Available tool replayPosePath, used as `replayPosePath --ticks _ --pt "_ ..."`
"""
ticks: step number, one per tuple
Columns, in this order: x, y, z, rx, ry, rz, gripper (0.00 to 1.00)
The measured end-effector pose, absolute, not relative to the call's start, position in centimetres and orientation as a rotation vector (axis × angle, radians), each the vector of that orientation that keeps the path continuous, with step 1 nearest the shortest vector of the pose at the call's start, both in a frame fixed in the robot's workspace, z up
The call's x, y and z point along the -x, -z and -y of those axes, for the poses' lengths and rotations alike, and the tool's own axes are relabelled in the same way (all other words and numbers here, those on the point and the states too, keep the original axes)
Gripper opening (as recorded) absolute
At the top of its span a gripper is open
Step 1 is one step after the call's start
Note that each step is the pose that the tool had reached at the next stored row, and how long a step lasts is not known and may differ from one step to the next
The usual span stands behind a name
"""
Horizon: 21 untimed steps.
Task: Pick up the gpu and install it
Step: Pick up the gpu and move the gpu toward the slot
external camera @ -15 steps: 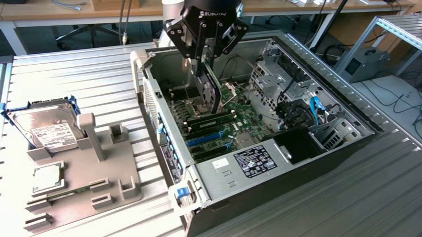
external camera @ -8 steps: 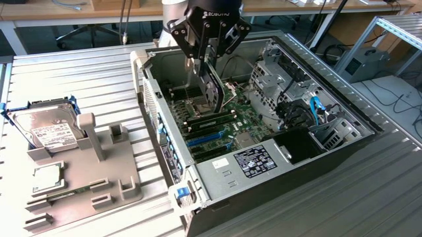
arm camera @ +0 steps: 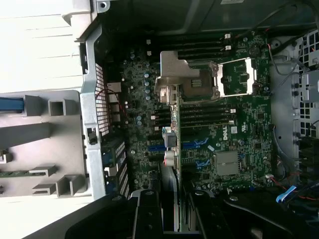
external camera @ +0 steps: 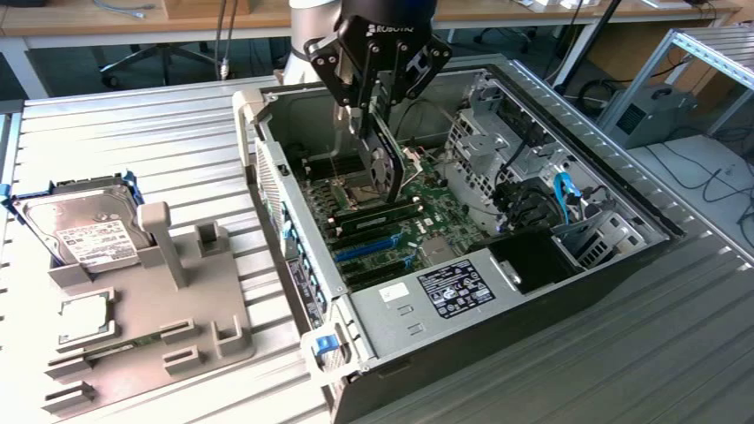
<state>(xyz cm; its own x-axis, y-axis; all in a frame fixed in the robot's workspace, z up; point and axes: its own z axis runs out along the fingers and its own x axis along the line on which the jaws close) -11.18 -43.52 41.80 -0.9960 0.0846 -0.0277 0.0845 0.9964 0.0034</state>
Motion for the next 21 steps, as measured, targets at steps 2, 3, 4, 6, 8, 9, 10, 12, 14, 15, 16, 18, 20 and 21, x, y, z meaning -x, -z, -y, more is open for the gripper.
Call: replayPosePath --ticks 2,3,4,6,8,9,10,12,14,15,16,18,20,21 --pt "11.09 -41.75 43.52 -0.132 -0.003 -3.111 0.27" --pt "11.0 -41.7 43.51 -0.132 -0.003 -3.111 0.27" --pt "10.88 -41.65 43.52 -0.132 -0.003 -3.111 0.27" --pt "10.81 -41.6 43.52 -0.132 -0.003 -3.111 0.27" --pt "10.74 -41.56 43.52 -0.132 -0.003 -3.111 0.27" --pt "10.73 -41.54 43.52 -0.132 -0.003 -3.111 0.27" --pt "10.72 -41.52 43.52 -0.132 -0.003 -3.111 0.27" --pt "10.67 -41.48 43.52 -0.132 -0.003 -3.111 0.27" --pt "10.62 -41.44 43.52 -0.132 -0.003 -3.111 0.27" --pt "10.59 -41.42 43.52 -0.132 -0.003 -3.111 0.27" --pt "10.57 -41.4 43.52 -0.132 -0.003 -3.111 0.27" --pt "10.5 -41.36 43.52 -0.132 -0.003 -3.111 0.27" --pt "10.4 -41.31 43.52 -0.132 -0.003 -3.111 0.27" --pt "10.33 -41.28 43.51 -0.132 -0.003 -3.111 0.27"
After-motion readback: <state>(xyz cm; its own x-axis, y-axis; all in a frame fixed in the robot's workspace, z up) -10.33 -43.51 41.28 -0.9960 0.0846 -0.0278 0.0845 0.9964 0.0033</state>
